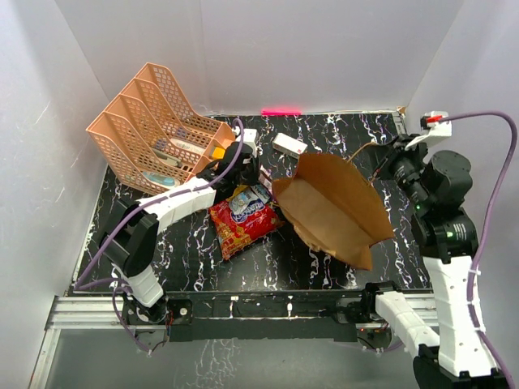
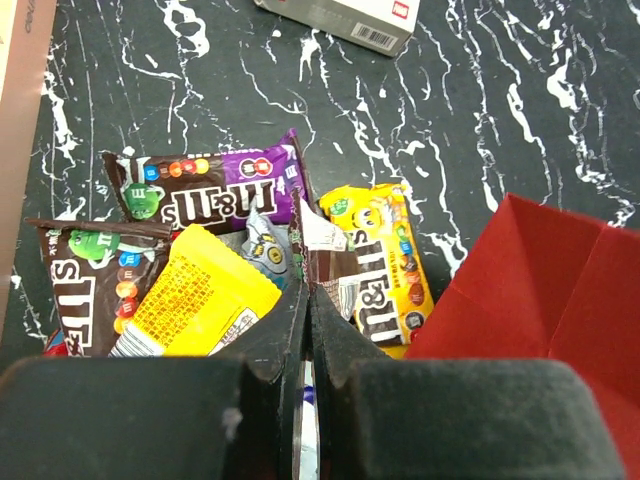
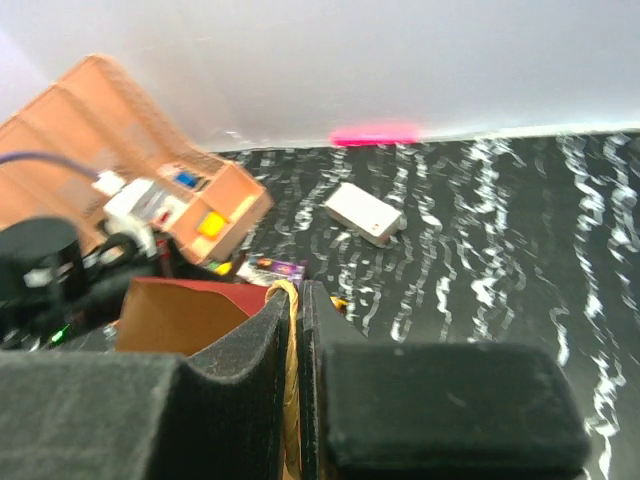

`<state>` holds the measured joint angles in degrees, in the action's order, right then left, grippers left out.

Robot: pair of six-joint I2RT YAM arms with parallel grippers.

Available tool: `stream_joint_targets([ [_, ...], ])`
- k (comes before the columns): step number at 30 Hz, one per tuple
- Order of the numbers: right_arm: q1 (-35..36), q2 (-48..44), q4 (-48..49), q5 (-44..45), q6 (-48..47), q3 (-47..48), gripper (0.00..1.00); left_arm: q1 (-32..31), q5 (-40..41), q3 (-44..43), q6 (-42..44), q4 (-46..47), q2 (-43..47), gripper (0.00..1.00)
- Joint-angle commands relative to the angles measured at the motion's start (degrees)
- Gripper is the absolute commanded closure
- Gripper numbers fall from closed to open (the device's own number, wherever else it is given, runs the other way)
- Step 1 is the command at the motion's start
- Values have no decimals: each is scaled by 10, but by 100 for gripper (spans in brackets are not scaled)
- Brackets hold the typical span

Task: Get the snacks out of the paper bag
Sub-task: Adjust the paper bag at the center of the board.

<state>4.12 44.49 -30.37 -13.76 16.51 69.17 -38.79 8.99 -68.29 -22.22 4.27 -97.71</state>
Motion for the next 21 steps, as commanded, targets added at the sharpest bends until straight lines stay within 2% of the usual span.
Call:
stream_joint_targets([
  [1, 1, 43, -54, 167, 26, 37, 92, 3, 21, 16, 37, 17, 22, 97],
  [9, 0, 72, -50, 296, 4, -17, 92, 1, 3, 40, 100, 22, 81, 55],
  [12, -2, 71, -49, 359, -9, -22, 92, -10, 22, 42, 126, 16, 102, 42],
  [21, -39, 55, -37, 434, -52, -45, 92, -78, 66, 55, 207, 28, 126, 34],
])
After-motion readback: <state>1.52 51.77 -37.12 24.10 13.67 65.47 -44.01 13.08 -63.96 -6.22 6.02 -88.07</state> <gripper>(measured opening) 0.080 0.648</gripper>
